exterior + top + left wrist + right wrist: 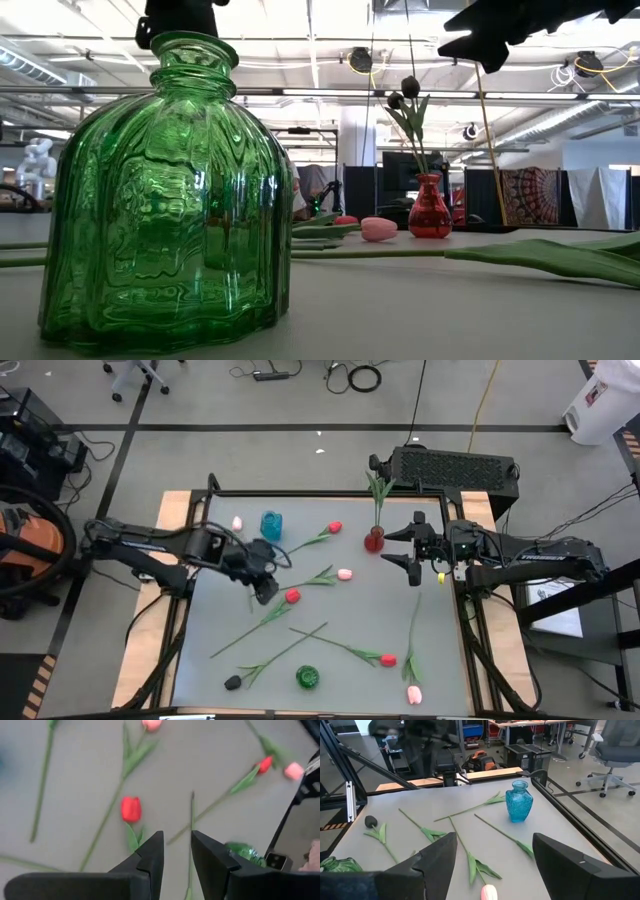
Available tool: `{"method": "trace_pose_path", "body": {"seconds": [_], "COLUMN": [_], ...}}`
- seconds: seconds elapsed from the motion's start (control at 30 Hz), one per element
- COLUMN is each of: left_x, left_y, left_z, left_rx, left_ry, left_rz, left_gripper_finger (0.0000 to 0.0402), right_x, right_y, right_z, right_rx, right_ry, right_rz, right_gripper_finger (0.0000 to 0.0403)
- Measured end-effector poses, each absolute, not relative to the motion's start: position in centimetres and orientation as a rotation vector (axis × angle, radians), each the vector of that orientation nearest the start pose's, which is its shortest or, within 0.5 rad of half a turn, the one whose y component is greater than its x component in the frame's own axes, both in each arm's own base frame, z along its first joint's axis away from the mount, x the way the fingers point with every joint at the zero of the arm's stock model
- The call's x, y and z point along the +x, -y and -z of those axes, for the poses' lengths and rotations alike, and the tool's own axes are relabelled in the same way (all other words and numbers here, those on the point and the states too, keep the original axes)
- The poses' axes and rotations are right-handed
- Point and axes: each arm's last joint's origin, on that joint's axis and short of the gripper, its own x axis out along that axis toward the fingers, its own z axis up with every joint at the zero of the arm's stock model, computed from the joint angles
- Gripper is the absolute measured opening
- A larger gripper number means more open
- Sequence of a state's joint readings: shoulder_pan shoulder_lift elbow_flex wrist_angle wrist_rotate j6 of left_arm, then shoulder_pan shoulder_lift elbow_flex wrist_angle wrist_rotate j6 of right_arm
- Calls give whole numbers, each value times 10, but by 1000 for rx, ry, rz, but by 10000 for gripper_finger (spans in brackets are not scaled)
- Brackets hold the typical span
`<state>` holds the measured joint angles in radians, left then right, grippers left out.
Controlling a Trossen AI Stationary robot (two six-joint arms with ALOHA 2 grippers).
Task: Sort flowers into vase by color
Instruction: Put the black tulip into the red vase
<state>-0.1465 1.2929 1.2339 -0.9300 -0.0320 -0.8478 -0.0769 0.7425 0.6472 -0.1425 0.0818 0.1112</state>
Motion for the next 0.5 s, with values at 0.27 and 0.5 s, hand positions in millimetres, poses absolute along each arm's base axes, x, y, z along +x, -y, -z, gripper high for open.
{"method": "trace_pose_path", "body": {"seconds": [0.27,0.5], "left_x": [256,262], "left_y": [77,120], "left_z": [-286,-261], "left_rx": [-597,-569], "left_ry": [-1182,-1257], "left_rz": [-365,-353], "left_gripper_finger": [105,105], "right_x": [168,170], "right_y": [15,15], "right_z": [-295,-294], "right_rx": [110,143], "right_ry": [-236,-242], "right_rz": [172,177], "right_gripper_finger": [253,253]}}
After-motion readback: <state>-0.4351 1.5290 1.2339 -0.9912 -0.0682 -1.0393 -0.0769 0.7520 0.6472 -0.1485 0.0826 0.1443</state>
